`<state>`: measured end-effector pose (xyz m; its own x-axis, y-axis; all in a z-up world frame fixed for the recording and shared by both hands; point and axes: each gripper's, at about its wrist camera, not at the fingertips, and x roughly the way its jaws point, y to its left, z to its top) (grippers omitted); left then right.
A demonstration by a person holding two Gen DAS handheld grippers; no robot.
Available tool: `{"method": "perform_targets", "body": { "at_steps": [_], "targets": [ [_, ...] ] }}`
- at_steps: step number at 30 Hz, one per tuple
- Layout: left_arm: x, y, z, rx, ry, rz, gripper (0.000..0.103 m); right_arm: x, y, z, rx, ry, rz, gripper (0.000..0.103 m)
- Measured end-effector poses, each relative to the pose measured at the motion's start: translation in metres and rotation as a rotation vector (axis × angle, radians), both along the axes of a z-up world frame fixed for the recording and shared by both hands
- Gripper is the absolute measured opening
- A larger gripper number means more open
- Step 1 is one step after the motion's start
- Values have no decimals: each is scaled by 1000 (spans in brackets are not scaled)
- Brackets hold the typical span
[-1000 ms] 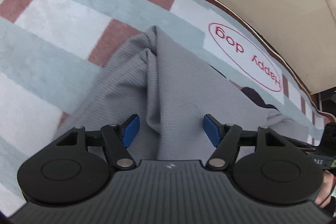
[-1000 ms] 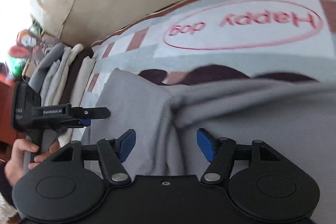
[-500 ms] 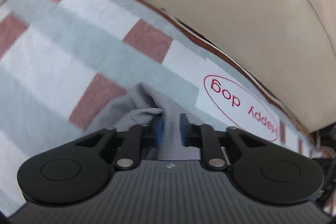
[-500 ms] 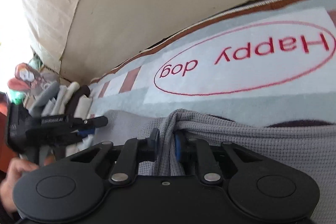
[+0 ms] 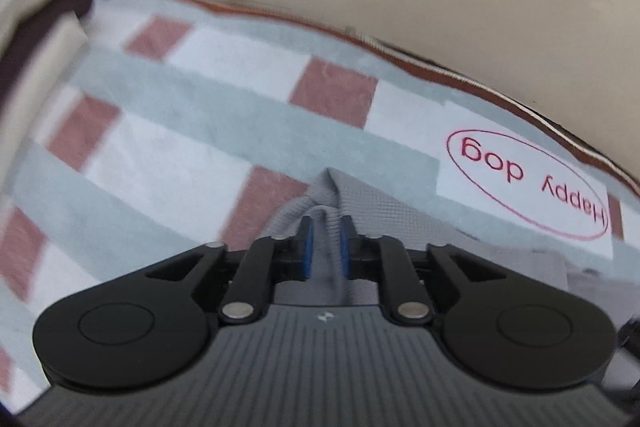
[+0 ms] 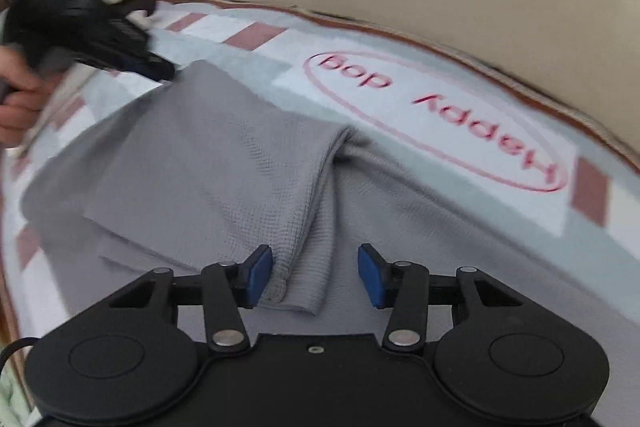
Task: Fold clothes
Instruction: 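Fold the shirt side over with the right gripper while the left gripper pinches the shirt, then pinch the shirt fold with the right gripper while the left gripper pinches beside it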
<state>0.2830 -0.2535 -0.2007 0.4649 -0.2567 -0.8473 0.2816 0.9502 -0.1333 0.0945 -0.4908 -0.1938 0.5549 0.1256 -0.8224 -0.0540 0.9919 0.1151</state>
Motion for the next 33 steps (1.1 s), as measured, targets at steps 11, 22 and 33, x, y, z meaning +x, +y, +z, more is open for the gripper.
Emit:
{"method": "perform_targets", "body": {
  "at_steps": [11, 22, 33],
  "targets": [
    [-83, 122, -18, -173, 164, 134, 65, -52, 58, 53, 56, -324, 124, 55],
    [-95, 119, -29, -422, 204, 46, 4, -16, 132, 31, 286, -248, 429, 55],
    [-131, 24, 3, -179, 69, -424, 6, -22, 144, 14, 170, -238, 442, 56]
  ]
}}
